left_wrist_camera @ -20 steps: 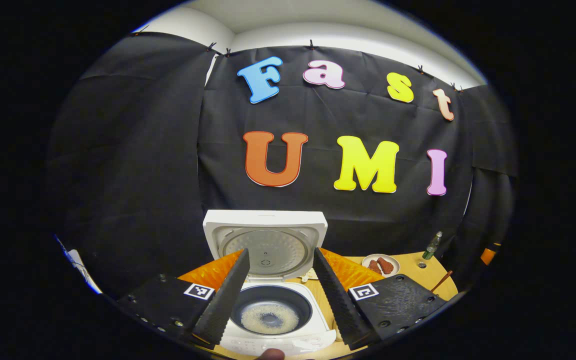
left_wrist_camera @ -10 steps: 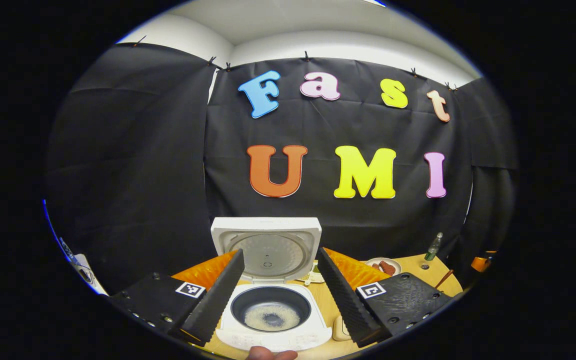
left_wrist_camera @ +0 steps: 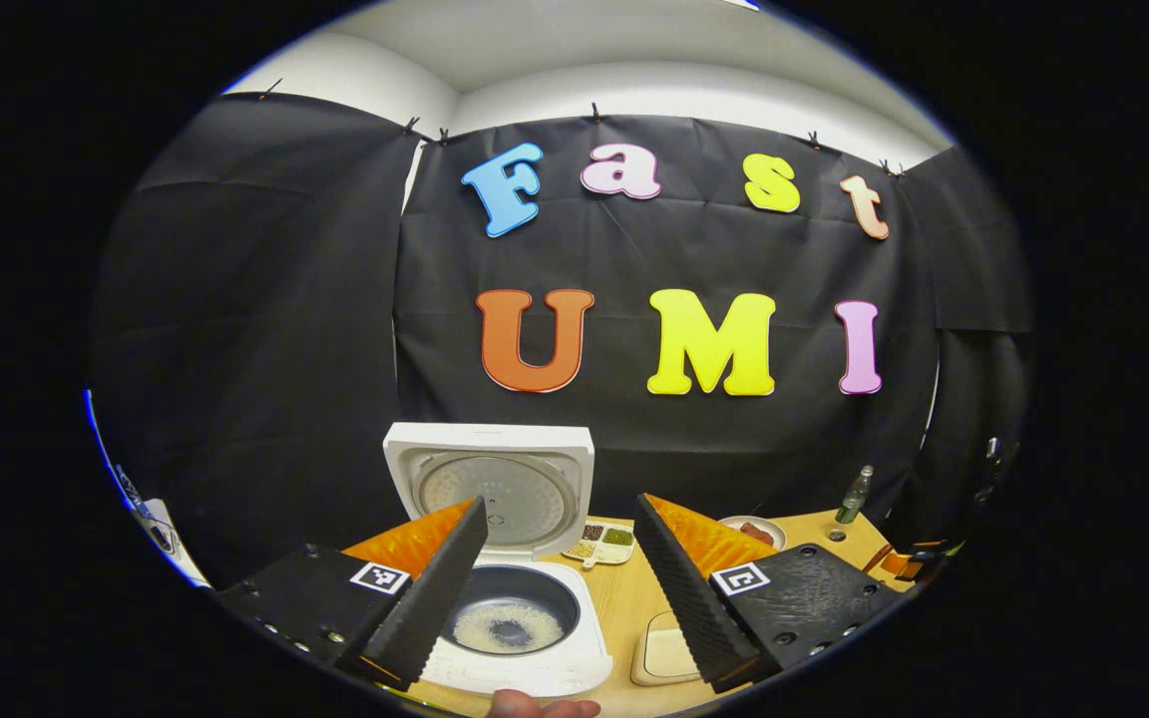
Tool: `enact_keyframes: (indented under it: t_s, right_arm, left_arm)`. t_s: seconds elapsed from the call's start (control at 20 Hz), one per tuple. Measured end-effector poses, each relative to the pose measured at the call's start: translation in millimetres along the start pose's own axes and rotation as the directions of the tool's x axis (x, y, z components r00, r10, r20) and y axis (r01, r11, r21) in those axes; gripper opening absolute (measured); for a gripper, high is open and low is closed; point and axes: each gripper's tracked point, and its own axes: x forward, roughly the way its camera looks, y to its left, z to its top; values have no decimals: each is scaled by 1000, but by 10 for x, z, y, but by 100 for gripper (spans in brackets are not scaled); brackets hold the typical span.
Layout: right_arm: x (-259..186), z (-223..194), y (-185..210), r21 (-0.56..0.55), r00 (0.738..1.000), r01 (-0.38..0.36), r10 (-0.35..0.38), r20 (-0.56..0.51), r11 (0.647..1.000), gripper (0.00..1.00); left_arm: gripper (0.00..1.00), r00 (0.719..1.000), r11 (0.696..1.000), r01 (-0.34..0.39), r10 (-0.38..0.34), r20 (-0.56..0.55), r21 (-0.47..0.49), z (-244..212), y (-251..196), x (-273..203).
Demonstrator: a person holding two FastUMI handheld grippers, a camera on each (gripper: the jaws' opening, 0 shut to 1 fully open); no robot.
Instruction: Close the left gripper, press the button to open the rice cooker; take a wooden spoon from the chopstick holder with the right hand, scoop a spoonful of rice and pour it into the rice cooker, then put the wooden spoon back into the chopstick holder.
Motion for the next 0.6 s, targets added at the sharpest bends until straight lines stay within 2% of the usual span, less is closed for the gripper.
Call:
enact_keyframes:
  t_s: [0.1,0.15,0.2,0.25,0.3,0.35,0.4,0.5,0.55,0.6]
  right_arm:
    - [240,-113,-23,22,999,-33,34,-35,999,95]
    - [341,-159,-30,31,997,-49,51,-51,998,85]
    - [431,-191,-33,40,996,-64,66,-59,997,88]
    - [516,-217,-26,54,994,-79,82,-66,995,77]
    - [590,-230,-15,72,992,-94,99,-74,993,79]
    - [661,-256,-25,82,991,-98,105,-85,992,65]
    - [716,-271,-40,93,989,-104,113,-93,990,66]
    - [761,-243,-33,144,987,-121,135,-92,982,52]
    - [747,-225,4,164,985,-132,148,-91,978,34]
    - [738,-213,18,167,985,-133,150,-90,977,35]
  left_arm:
    - [95,1000,1000,-13,13,-22,9,-59,-30,31]
    - [95,999,1000,-19,19,-31,9,-91,-45,43]
    - [95,999,1000,-23,23,-45,4,-123,-62,49]
    - [95,998,1000,-31,31,-61,0,-176,-68,59]
    - [95,996,999,-37,37,-78,-1,-218,-71,69]
    - [95,995,999,-44,44,-90,2,-250,-65,71]
    - [95,994,999,-53,53,-99,5,-271,-52,68]
    - [95,993,998,-57,57,-107,5,-294,-54,63]
    - [95,993,998,-57,58,-105,7,-277,-53,50]
    - [95,993,998,-58,59,-101,9,-275,-47,38]
